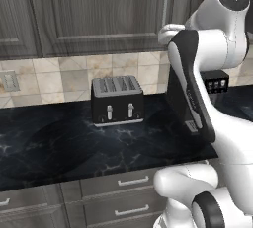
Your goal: Open the cabinet. Pick the soap dispenser and place it next to the sink. Then close the cabinet.
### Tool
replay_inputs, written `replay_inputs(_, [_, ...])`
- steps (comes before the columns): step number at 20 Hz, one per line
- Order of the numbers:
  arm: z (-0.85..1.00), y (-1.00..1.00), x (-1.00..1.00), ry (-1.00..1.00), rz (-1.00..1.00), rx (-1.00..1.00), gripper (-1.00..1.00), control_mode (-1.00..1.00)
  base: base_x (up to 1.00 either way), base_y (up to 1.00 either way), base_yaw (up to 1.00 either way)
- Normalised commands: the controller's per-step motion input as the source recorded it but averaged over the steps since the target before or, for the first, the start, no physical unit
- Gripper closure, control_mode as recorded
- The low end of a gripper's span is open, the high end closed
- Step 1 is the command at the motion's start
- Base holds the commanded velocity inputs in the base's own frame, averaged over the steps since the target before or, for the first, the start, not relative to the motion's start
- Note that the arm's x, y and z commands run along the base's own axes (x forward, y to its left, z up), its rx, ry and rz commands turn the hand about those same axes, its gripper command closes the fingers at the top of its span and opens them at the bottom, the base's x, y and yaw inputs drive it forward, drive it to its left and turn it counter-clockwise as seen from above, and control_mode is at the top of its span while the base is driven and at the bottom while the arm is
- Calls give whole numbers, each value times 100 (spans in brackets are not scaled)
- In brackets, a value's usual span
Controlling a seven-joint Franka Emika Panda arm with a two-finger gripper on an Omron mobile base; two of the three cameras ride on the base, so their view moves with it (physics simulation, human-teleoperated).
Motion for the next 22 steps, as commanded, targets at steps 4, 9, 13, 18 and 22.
replay_inputs(4, [0,-10,29,0,-2,7,-100,-100,0,0,0])
replay_inputs(9, [0,-21,52,0,0,1,-100,-100,0,0,0])
replay_inputs(13, [0,-32,62,3,0,0,-100,-100,0,0,0])
replay_inputs(18, [0,-2,55,8,0,0,-100,-100,0,0,0])
replay_inputs(22, [0,0,43,7,2,0,-100,-100,0,0,0])
